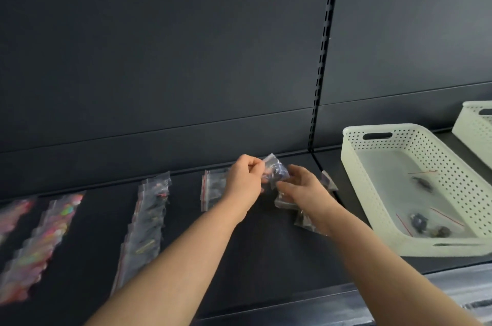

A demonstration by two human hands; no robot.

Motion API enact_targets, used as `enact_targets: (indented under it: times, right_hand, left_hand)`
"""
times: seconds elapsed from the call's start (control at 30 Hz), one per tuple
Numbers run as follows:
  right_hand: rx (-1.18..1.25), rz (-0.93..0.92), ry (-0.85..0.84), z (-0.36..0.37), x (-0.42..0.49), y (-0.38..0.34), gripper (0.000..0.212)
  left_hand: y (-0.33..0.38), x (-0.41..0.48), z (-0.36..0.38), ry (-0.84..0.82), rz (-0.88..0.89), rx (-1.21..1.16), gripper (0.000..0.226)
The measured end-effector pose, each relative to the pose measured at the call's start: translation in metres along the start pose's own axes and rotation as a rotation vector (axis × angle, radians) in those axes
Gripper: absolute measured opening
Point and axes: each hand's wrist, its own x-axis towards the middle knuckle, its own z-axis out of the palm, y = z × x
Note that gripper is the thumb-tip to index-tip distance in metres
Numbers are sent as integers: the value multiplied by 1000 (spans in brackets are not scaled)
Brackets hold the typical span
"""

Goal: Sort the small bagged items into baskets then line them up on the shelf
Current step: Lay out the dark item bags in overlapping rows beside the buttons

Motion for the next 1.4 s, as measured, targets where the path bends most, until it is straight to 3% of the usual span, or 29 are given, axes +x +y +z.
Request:
enact_targets:
  times: [0.1, 0.17, 0.27, 0.47, 0.67, 0.77, 0.87, 1.0, 1.2, 1.3, 1.4]
  right_hand:
    - [64, -7, -78, 6, -2, -1, 30]
    - [23, -48, -62, 10, -3, 0, 17]
    - [-2, -52, -90, 13, -2, 1, 17]
    - [30, -39, -90, 23, 1, -2, 5]
    - [18, -24, 1, 46, 2, 0, 24]
    - [-8, -37, -51, 60, -2, -2, 11]
    - [-151, -17, -72, 74, -1, 5, 47]
    - [-426, -100, 16, 92, -3, 12, 59]
    - [-710, -233, 122, 109, -4, 14, 37]
    - [-875, -315, 116, 112, -7, 15, 13]
    - [-1020, -381, 111, 110, -11, 13, 12]
  left_hand:
    - [0, -6, -9, -5, -52, -134, 7]
    - [-3, -9, -17, -3, -67, -187, 15]
    - [-7, -10, -27, 24, -53, -200, 26]
    - [-17, -13, -41, 40, -111, -148, 19]
    - [-25, -17, -59, 53, -127, -108, 17]
    - [-33, -19, -73, 78, -151, -2, 19]
    - [-46, -25, -89, 74, -185, 82, 21]
    - [-65, -23, -99, 94, -200, 268, 29]
    - [-72, -12, -106, 72, -160, 657, 51]
    - [-72, -6, -107, 57, -175, 717, 58]
    - [-74, -3, -111, 63, -183, 651, 55]
